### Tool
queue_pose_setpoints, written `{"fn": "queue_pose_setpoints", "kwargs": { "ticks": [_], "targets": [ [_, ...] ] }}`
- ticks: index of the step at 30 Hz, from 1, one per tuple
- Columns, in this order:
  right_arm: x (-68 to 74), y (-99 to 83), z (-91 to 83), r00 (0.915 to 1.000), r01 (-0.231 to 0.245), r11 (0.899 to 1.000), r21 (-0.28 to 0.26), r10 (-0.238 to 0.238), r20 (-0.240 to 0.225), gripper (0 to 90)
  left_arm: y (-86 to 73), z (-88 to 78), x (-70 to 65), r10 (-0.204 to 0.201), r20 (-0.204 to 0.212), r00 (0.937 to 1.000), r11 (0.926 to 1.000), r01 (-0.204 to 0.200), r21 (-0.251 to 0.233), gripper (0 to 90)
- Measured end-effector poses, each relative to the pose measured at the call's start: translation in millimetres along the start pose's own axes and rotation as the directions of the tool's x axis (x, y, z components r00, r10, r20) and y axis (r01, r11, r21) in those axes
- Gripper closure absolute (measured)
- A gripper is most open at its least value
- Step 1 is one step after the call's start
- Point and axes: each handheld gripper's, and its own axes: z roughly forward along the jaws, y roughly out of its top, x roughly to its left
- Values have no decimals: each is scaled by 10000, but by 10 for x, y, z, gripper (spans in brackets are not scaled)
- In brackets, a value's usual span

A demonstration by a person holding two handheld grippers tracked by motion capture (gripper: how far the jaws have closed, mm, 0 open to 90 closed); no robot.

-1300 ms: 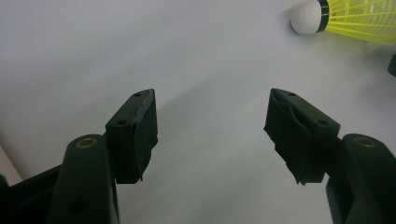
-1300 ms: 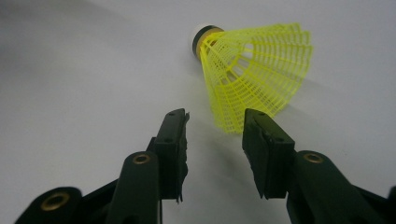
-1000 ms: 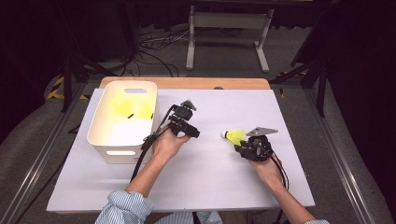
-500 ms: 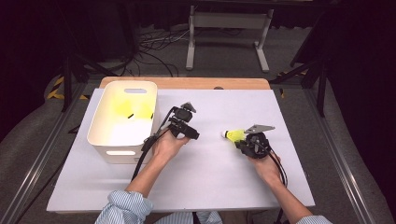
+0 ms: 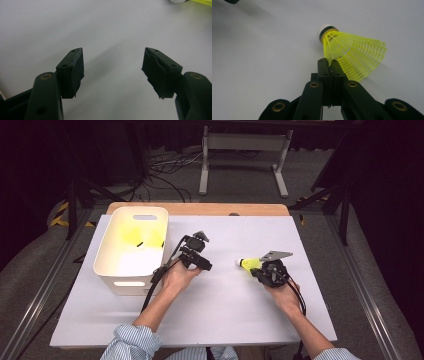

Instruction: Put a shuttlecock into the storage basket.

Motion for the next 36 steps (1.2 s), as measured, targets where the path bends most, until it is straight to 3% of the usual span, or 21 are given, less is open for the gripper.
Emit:
{"fn": "queue_pose_setpoints", "kwargs": {
  "ticks": [9, 18, 30, 36],
  "targets": [
    [37, 70, -10, 9982, 321, 9994, -95, -326, -503, 900, -20, -17, -9, 86, 185, 9998, 9999, -84, -105, 326],
    [120, 169, 9, 9901, 743, 9972, -110, -751, -1190, 900, -31, -34, -57, 543, 210, 9983, 9985, -540, -109, 321],
    [273, 330, 66, 9680, 1349, 9906, -227, -1366, -2104, 900, -38, -5, -105, 1132, 195, 9934, 9935, -1134, 96, 319],
    [325, 385, 88, 9590, 1535, 9878, -249, -1550, -2371, 900, -42, 10, -115, 1233, 214, 9921, 9923, -1236, 118, 319]
  ]
}}
